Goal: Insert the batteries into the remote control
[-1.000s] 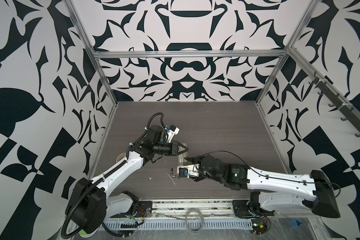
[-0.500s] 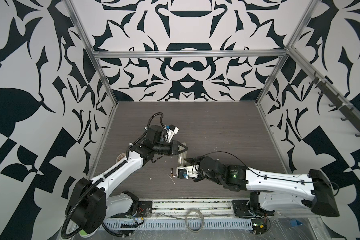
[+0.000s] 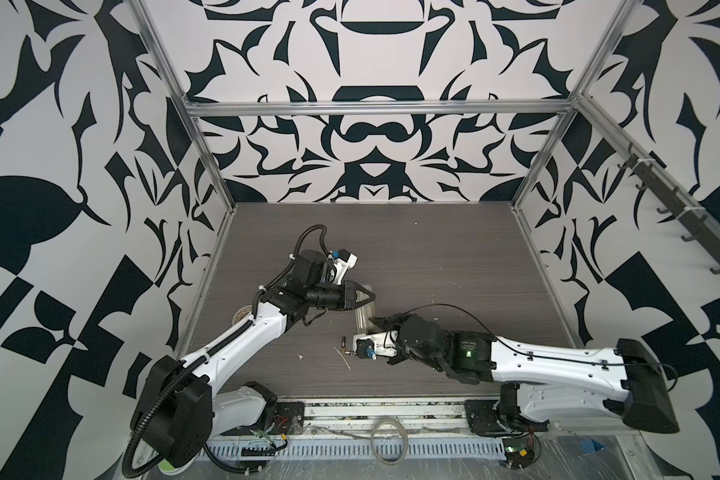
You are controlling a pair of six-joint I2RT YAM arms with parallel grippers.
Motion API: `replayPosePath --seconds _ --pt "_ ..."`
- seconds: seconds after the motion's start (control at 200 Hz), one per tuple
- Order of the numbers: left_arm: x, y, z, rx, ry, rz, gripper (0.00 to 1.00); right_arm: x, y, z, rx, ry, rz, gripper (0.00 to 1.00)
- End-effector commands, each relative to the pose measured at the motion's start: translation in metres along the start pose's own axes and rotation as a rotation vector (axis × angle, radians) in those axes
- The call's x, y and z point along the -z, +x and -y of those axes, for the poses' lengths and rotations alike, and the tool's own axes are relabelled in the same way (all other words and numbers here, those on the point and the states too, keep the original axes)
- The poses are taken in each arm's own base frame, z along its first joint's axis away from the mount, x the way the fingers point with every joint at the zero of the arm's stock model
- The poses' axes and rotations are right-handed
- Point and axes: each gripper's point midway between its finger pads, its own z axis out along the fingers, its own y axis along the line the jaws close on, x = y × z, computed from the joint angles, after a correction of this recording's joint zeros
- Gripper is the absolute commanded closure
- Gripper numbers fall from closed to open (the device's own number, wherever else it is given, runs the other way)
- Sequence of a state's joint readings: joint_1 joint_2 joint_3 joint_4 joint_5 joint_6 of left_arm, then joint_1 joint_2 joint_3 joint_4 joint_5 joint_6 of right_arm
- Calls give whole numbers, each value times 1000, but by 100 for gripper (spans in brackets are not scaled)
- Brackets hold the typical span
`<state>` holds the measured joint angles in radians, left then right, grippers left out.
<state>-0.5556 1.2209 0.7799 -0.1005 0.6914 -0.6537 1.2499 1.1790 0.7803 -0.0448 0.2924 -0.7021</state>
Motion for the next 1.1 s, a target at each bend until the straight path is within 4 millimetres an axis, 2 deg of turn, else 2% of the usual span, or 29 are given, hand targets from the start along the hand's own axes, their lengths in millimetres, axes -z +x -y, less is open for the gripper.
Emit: replayPosePath --seconds 0.0,0.79,0.97,1.095 --pt "0 18 11 28 45 -87 100 8 -4 41 -44 173 -1 62" --pt "1 15 5 17 5 -75 100 15 -7 46 -41 209 9 66" --pt "3 12 8 22 22 -67 100 16 -9 43 -40 190 24 66" --pt "6 11 8 31 38 -63 100 21 -17 30 -54 108 80 60"
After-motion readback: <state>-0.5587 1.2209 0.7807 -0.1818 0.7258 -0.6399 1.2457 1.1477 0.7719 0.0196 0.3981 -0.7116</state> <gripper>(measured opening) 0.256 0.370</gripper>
